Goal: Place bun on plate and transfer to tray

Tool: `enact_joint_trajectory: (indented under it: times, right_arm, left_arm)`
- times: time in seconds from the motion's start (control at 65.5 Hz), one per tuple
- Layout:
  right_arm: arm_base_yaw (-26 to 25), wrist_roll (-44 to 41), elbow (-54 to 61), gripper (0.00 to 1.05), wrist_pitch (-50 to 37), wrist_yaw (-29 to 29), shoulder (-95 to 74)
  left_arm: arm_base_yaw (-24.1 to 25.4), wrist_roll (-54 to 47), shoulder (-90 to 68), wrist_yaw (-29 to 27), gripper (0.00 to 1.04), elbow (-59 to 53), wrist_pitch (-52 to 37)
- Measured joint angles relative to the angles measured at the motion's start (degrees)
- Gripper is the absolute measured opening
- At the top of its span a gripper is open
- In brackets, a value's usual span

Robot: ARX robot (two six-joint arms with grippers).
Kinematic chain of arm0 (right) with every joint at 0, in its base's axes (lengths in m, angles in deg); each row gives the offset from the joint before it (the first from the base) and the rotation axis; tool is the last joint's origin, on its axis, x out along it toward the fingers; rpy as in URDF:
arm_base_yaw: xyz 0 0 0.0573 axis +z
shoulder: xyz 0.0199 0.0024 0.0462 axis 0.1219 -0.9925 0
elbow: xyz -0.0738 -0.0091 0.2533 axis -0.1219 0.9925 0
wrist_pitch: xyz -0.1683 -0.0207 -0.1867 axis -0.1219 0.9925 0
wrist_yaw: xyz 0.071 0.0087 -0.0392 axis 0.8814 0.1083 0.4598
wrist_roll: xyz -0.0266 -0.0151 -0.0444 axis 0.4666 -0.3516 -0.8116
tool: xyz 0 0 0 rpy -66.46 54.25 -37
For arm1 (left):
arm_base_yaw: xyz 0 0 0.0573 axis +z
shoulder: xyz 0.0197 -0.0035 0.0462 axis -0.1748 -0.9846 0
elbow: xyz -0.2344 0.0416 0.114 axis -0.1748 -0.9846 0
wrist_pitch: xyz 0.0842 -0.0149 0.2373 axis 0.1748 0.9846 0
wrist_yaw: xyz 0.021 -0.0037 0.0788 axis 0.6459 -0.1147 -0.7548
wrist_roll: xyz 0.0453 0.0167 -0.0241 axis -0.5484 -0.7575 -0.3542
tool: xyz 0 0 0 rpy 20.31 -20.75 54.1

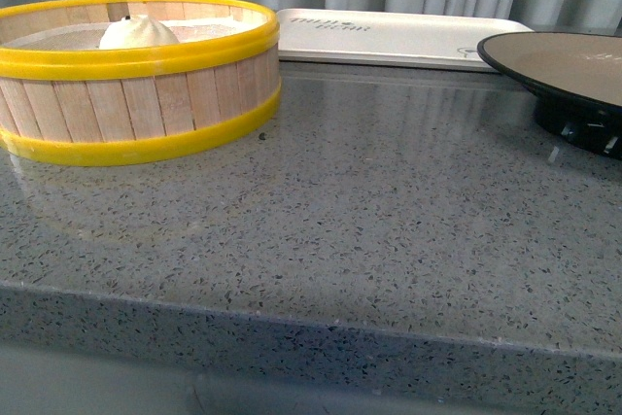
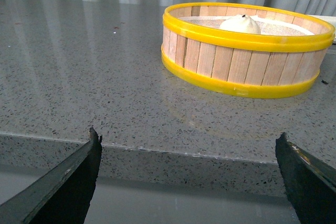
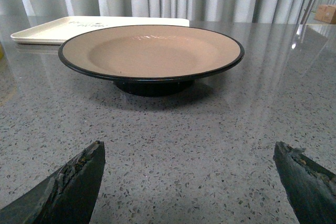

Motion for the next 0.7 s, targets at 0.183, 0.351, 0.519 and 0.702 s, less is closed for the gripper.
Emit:
enact_joint_trajectory:
  times: [0.183,0.351,0.519,0.702]
  right_arm:
    - [0.0,0.0,0.0,0.96,0.0,-0.02,0.0]
    - [0.04,0.0,0.0,0.96,0.0,-0.02,0.04]
    - [0.04,0.0,0.0,0.96,0.0,0.0,0.04]
    - [0.04,0.0,0.0,0.96,0.0,-0.02,0.04]
  left_arm:
    - [2.67,1.31,-7.63,8.87,0.98,5.33,13.4]
    - [6.95,2.71,-23.63,14.56,0.98,13.88,20.33]
    - [9.38,3.1,-33.27,14.78,0.98,22.67,11.37]
    - [5.7,3.56,-48.74,10.49,0.98,35.71,1.97]
